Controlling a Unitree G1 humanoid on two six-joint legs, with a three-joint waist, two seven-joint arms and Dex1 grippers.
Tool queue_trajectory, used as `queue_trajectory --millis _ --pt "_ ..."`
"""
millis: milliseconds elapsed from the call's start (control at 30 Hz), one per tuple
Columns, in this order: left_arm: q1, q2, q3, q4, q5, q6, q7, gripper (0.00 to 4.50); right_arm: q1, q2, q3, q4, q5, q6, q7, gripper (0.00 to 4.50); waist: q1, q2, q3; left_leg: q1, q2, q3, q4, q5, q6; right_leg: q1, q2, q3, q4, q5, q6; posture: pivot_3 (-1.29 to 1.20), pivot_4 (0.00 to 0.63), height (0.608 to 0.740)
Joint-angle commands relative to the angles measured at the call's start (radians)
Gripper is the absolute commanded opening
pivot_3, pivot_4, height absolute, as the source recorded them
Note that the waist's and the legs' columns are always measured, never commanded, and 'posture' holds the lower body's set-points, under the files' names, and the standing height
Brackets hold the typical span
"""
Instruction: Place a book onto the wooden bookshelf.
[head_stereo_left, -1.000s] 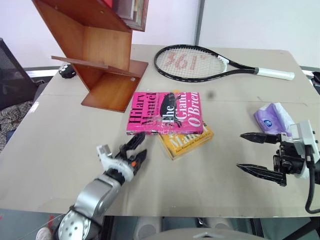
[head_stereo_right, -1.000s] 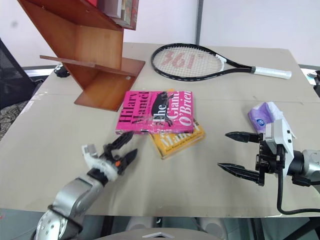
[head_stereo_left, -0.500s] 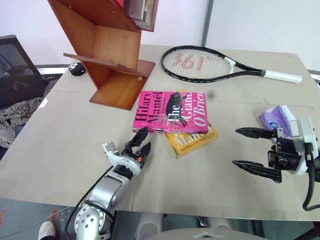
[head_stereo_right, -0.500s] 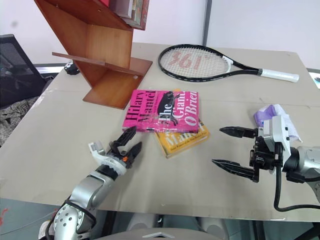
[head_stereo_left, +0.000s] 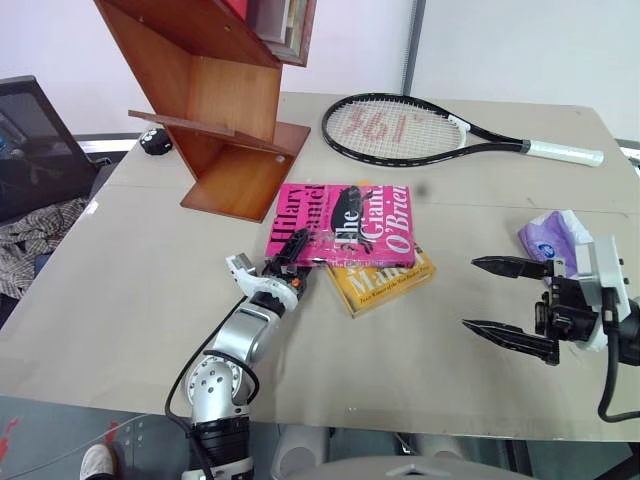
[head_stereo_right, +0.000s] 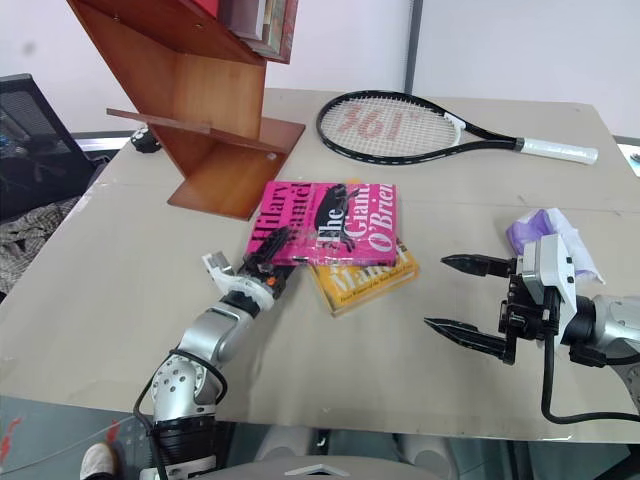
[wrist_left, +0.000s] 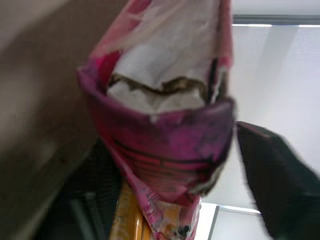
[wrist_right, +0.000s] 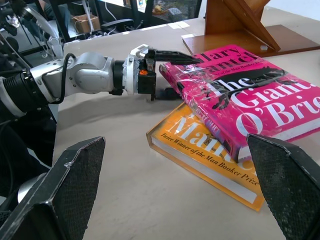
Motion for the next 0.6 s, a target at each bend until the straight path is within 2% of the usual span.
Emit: queue_trajectory --millis 33,67,133,200,367,600 --pt "0.022 -0.004 0.025 0.04 -0.006 0.027 -0.006 1.51 0.001 -0.006 -0.021 -0.027 0.001 -0.018 -0.01 4.5 -0.001 0.001 -0.001 0.0 0.0 0.0 0.0 0.0 0.0 0.0 0.0 0.0 0.0 0.0 0.0 0.0 0.15 0.74" --pt "0.029 0.0 0.034 0.026 -0.018 0.034 -0.004 0.98 0.001 -0.005 -0.018 -0.027 -0.002 -0.019 -0.012 4.5 -0.002 0.001 -0.001 0.0 0.0 0.0 0.0 0.0 0.0 0.0 0.0 0.0 0.0 -0.001 0.001 0.0 0.15 0.74" --pt "0.048 0.01 0.057 -0.023 -0.048 0.045 -0.005 0.29 -0.002 -0.001 -0.011 -0.025 -0.004 -0.021 -0.017 4.5 -0.003 0.001 -0.001 0.0 0.0 0.0 0.0 0.0 0.0 0.0 0.0 0.0 0.0 -0.001 0.002 0.0 0.15 0.74" --pt "0.07 0.032 0.083 -0.098 -0.094 0.055 -0.023 0.01 -0.008 0.003 -0.004 -0.022 -0.005 -0.023 -0.021 4.5 -0.009 0.0 -0.001 0.0 0.0 0.0 0.0 0.0 0.0 0.0 0.0 0.0 0.0 -0.001 0.002 0.0 0.15 0.74" --pt "0.078 0.108 0.154 -0.218 -0.309 0.079 -0.047 0.01 -0.035 0.015 0.02 -0.005 -0.006 -0.026 -0.021 4.5 -0.015 -0.008 0.005 -0.002 0.001 -0.001 -0.002 0.0 0.0 -0.002 0.001 0.0 0.0 0.0 0.0 0.0 0.15 0.74" --pt "-0.021 0.26 0.11 -0.249 -0.304 0.129 -0.047 0.01 -0.084 0.023 0.057 0.024 -0.012 -0.024 -0.017 4.5 0.001 -0.009 0.005 -0.002 0.0 -0.001 -0.001 0.0 0.0 -0.001 0.0 -0.001 -0.001 0.0 0.0 0.0 0.15 0.74"
